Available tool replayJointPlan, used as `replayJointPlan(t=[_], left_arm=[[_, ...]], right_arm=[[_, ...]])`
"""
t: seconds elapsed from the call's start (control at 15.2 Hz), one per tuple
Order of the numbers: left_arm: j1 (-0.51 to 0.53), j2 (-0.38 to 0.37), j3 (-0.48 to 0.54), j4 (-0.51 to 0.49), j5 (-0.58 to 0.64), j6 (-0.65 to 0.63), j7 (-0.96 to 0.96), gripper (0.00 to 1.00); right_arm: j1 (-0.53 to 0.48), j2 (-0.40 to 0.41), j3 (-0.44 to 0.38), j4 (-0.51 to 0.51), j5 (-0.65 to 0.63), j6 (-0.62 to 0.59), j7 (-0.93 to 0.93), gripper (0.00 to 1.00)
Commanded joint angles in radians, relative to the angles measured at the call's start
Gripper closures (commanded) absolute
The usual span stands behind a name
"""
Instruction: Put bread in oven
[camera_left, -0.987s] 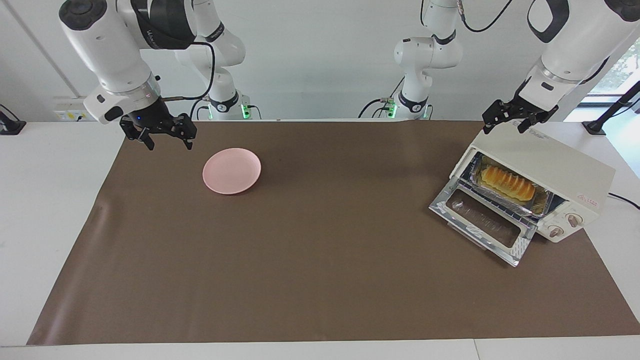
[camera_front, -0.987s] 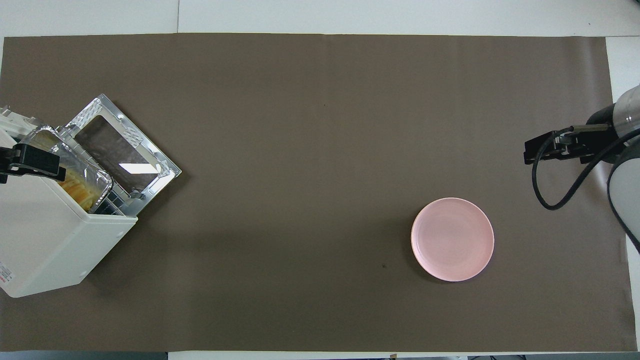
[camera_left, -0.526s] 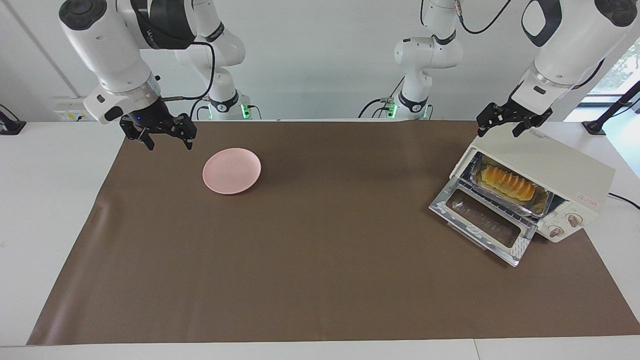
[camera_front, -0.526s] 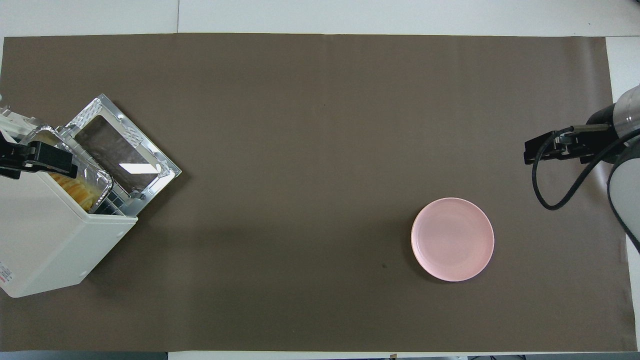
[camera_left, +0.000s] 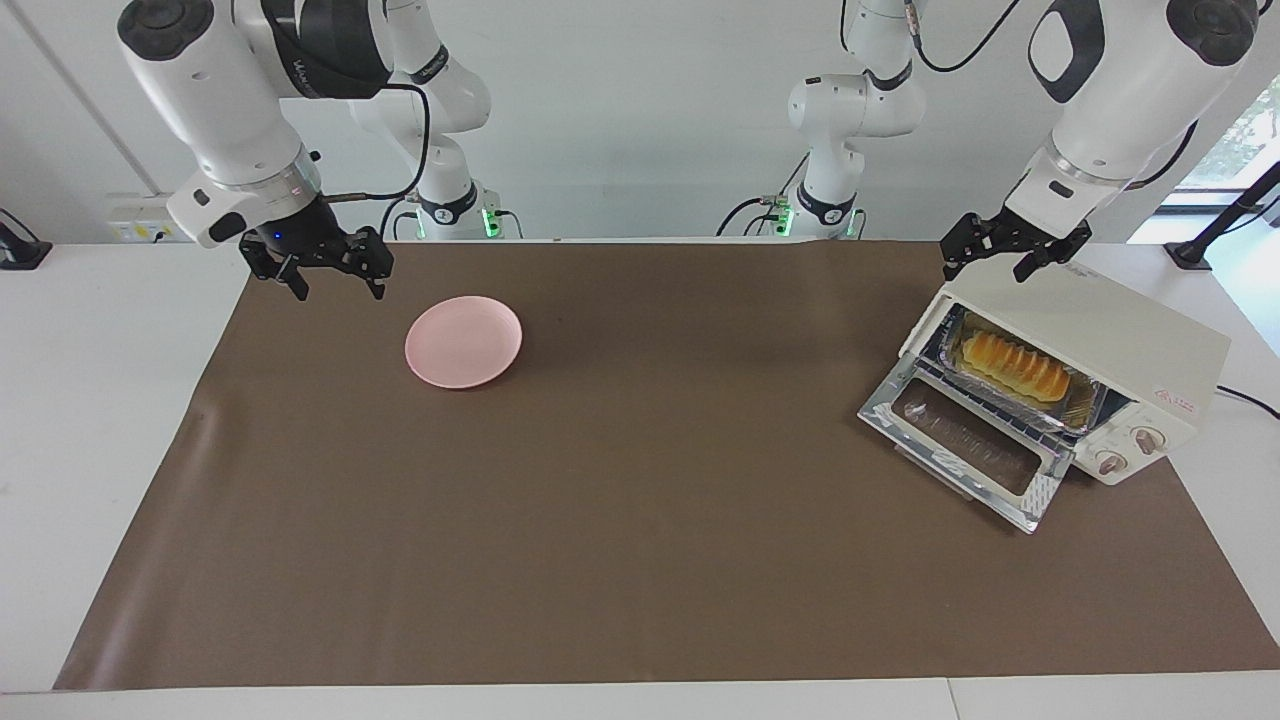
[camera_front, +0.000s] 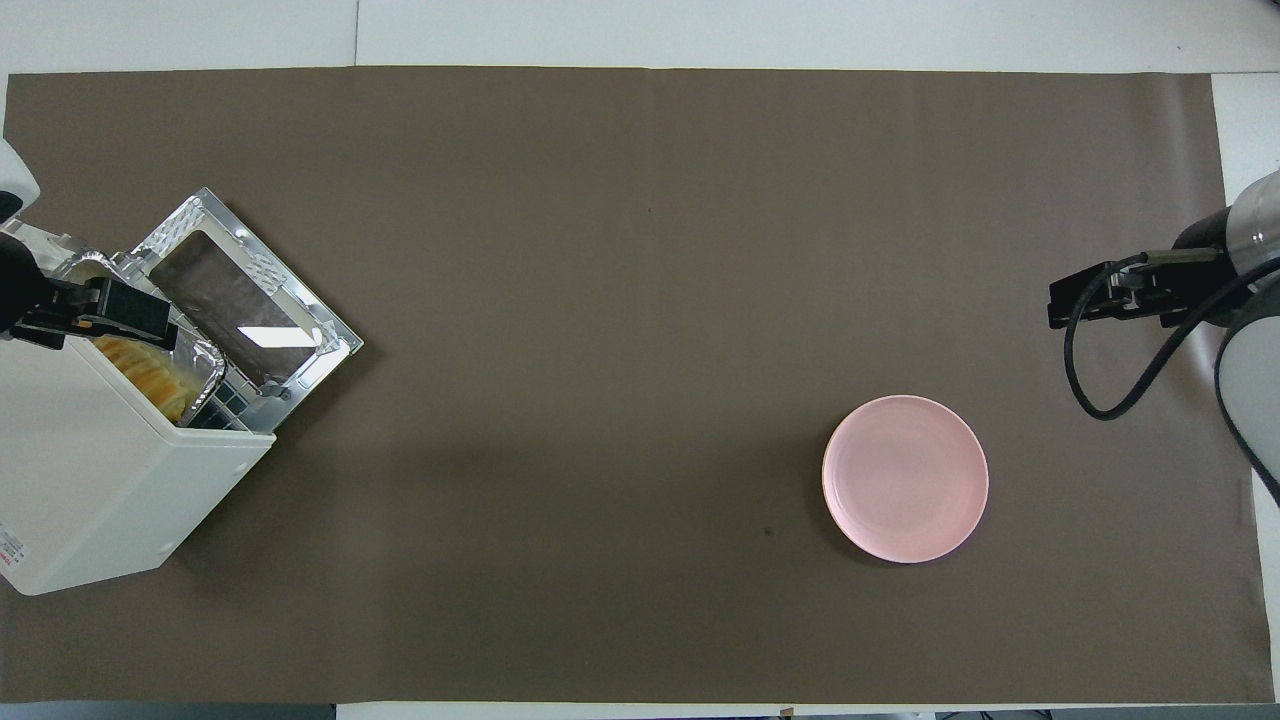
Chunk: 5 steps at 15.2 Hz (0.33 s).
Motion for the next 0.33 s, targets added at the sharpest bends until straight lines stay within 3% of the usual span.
replayJointPlan(t=[0.0, 0.26], left_arm=[[0.004, 0.002, 0.004, -0.005, -0.003, 0.042, -0.012, 0.00], [0.005, 0.002, 0.004, -0.008, -0.002, 0.054, -0.011, 0.00]], right_arm=[[-0.011, -0.016, 0.008, -0.014, -0.014, -0.008, -0.012, 0.00], [-0.011, -0.016, 0.008, -0.015, -0.014, -0.009, -0.012, 0.00]])
